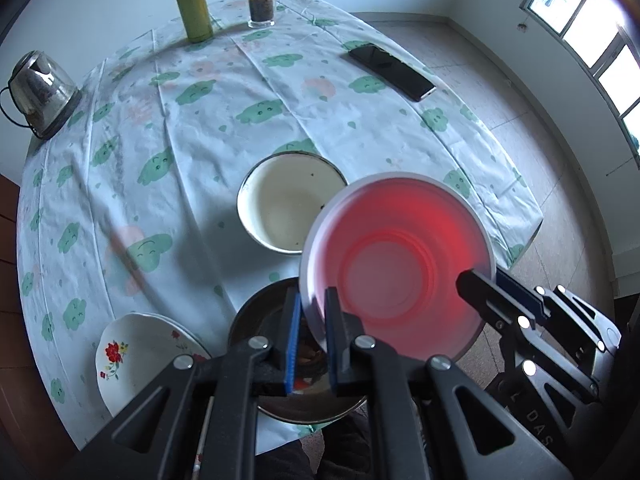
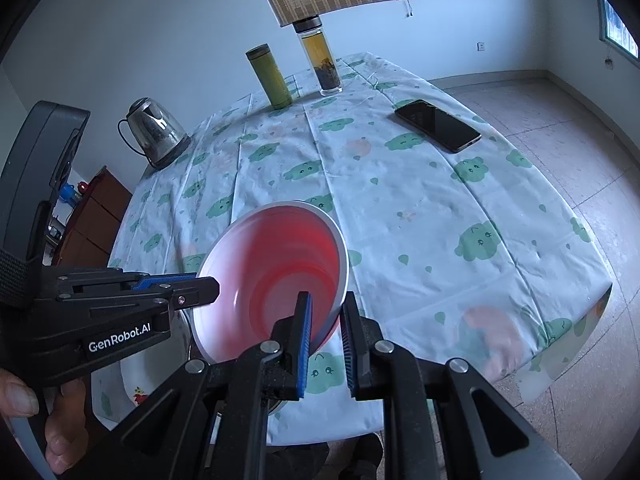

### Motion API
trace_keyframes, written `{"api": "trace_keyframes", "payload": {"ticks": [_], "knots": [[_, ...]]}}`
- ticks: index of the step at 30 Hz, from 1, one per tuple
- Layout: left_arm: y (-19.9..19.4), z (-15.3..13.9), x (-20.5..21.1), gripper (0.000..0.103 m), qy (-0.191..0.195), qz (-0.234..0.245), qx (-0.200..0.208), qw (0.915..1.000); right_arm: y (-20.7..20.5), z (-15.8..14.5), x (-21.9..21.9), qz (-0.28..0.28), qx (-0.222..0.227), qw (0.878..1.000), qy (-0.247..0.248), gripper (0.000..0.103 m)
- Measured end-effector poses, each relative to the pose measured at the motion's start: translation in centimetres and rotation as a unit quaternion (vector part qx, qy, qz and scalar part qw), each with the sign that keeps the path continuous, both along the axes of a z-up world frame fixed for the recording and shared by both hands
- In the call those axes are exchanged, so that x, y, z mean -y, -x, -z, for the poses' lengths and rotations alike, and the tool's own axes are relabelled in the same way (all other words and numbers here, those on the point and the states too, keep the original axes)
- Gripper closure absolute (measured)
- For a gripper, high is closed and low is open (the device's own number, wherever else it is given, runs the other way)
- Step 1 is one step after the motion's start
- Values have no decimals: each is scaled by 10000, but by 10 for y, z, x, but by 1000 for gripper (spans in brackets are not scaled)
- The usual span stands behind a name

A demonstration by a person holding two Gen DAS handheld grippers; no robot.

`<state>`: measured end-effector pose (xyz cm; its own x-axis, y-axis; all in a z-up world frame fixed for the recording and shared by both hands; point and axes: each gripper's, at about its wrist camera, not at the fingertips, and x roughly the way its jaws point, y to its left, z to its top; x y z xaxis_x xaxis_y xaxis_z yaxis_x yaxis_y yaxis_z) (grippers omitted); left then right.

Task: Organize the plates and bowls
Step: 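Lift the pink plastic bowl and carry it over the steel bowl with both grippers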

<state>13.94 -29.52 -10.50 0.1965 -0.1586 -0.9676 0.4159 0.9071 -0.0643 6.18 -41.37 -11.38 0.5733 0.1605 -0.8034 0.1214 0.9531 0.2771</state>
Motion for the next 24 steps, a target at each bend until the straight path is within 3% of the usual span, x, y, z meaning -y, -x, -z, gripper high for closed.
{"api": "trace_keyframes", "payload": {"ticks": [24], "knots": [[10,6,-48,95,-3,-428,-135,9990,-1,4,-40,-533,-118,9985,-46,87]]}}
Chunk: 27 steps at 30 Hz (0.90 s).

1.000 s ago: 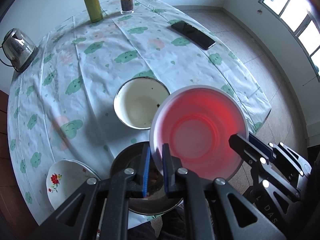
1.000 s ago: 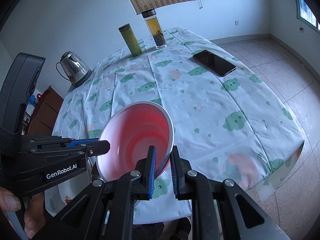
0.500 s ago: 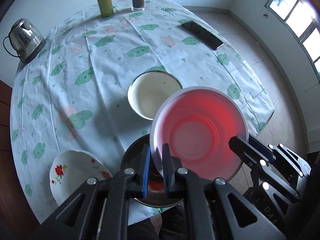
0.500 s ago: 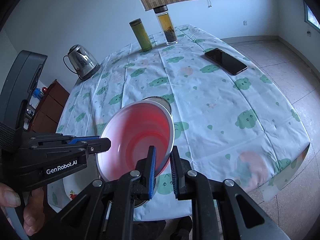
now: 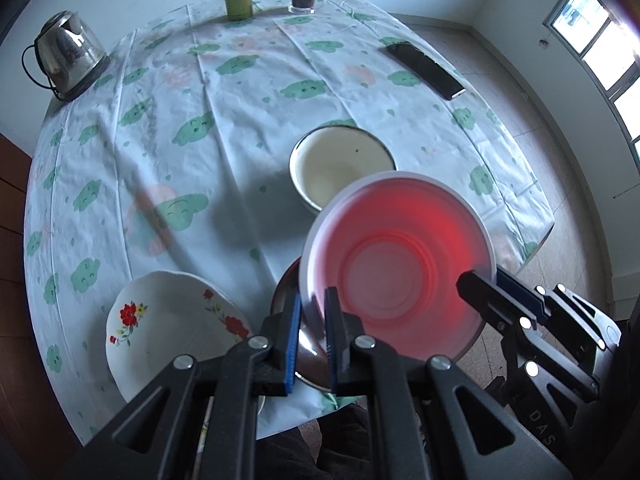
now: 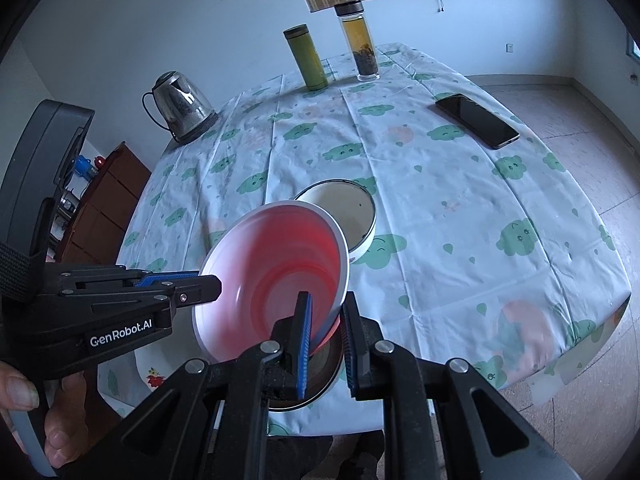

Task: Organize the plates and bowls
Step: 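Lift the pink plastic bowl and carry it over the steel bowl with both grippers, then lower the pink bowl into the steel bowl and open both grippers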

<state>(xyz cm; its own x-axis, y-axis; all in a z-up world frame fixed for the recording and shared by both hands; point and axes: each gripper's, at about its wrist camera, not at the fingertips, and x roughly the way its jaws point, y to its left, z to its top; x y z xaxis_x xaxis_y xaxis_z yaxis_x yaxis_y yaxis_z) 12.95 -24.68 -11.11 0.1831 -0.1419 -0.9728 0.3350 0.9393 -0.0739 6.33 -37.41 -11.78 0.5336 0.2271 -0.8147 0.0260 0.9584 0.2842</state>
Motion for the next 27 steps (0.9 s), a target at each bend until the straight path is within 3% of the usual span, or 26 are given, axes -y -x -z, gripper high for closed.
{"api": "trace_keyframes", "payload": {"ticks": [27], "knots": [[9,29,-17,95,-143,-48,-307,9994,5,29,-18,-239,-422,9988,-79,85]]}}
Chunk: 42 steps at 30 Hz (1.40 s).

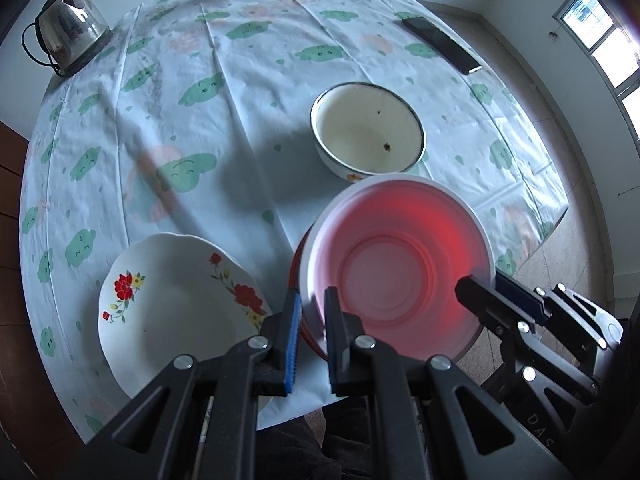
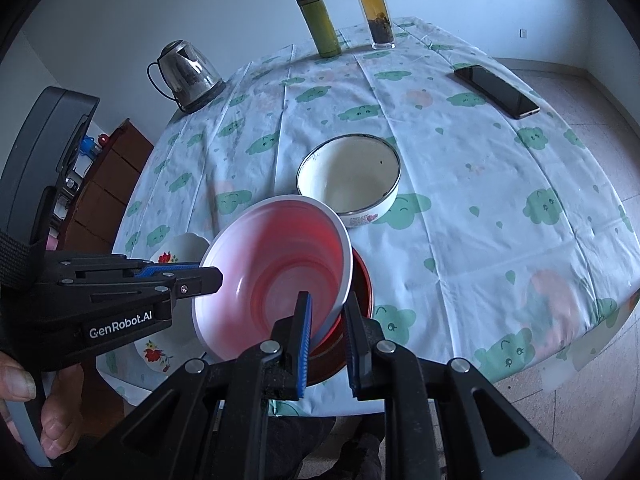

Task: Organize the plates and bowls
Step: 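Lower the pink bowl into the steel bowl and open both grippers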

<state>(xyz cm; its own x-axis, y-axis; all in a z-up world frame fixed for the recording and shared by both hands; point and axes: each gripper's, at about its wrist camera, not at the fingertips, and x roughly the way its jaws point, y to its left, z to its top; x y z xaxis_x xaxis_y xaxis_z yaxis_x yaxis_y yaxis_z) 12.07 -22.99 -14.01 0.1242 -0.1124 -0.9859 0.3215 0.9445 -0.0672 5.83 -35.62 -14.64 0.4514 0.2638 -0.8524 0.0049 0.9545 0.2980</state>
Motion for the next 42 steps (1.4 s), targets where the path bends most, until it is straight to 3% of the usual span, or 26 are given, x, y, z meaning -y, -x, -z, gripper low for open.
{"api": "trace_keyframes", "payload": {"ticks": [42], "knots": [[0,25,2,95,-186,104,-198,9996,-2,24,-7,-134,-360,9992,127,85]]}}
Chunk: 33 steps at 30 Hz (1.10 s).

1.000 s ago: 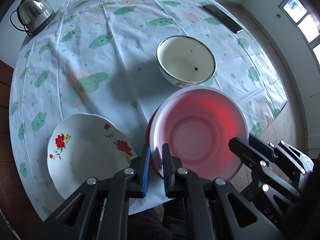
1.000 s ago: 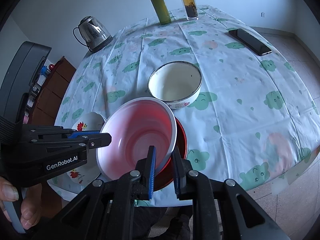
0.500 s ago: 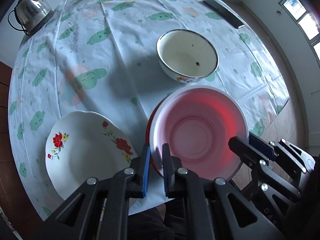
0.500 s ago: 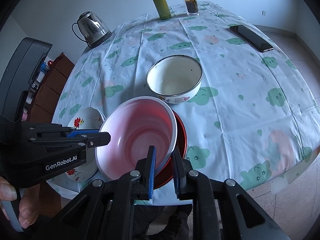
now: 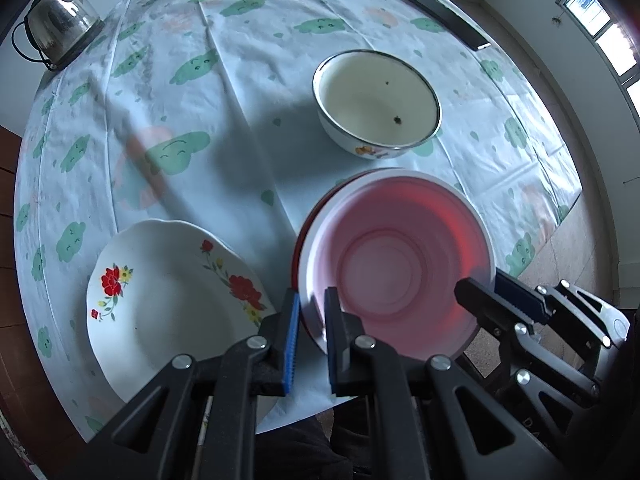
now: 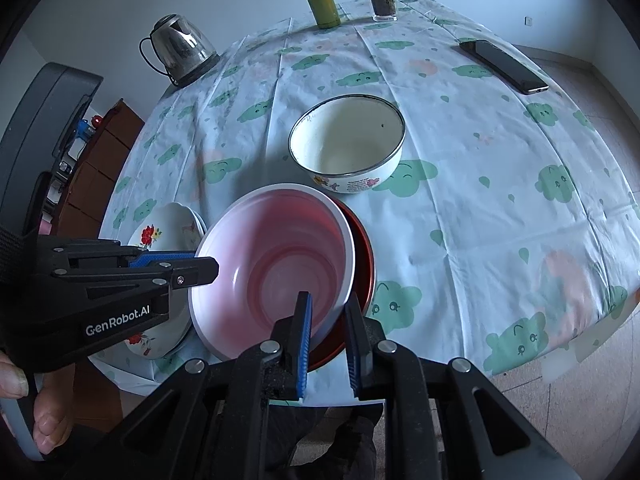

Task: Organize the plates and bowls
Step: 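Lower the pink bowl into the steel bowl and open both grippers, then move both grippers toward the rim of the white enamel bowl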

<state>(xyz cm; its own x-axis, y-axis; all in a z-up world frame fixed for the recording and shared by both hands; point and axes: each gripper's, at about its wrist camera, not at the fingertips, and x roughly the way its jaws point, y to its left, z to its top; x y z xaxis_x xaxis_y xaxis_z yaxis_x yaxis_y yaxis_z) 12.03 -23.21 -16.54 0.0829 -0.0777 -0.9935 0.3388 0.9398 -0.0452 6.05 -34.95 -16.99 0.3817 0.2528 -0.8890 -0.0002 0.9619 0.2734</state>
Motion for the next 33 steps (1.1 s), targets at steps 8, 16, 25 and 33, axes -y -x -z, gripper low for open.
{"api": "trace_keyframes", "payload": {"ticks": [8,16,25,33], "knots": [[0,0,0,92,38,-3,-10,10000,0,1,-2,16,22,10000,-5,85],[-1,-1,-1,82,164,-63,-38,9998,-1,2,-3,9,-31,10000,-62,74],[0,-4,-1,81,215,-64,14,9997,5,-12,-6,-26,307,9990,313,58],[0,-5,-3,73,237,-92,7,9997,4,-1,-8,-56,133,9996,259,52]]}}
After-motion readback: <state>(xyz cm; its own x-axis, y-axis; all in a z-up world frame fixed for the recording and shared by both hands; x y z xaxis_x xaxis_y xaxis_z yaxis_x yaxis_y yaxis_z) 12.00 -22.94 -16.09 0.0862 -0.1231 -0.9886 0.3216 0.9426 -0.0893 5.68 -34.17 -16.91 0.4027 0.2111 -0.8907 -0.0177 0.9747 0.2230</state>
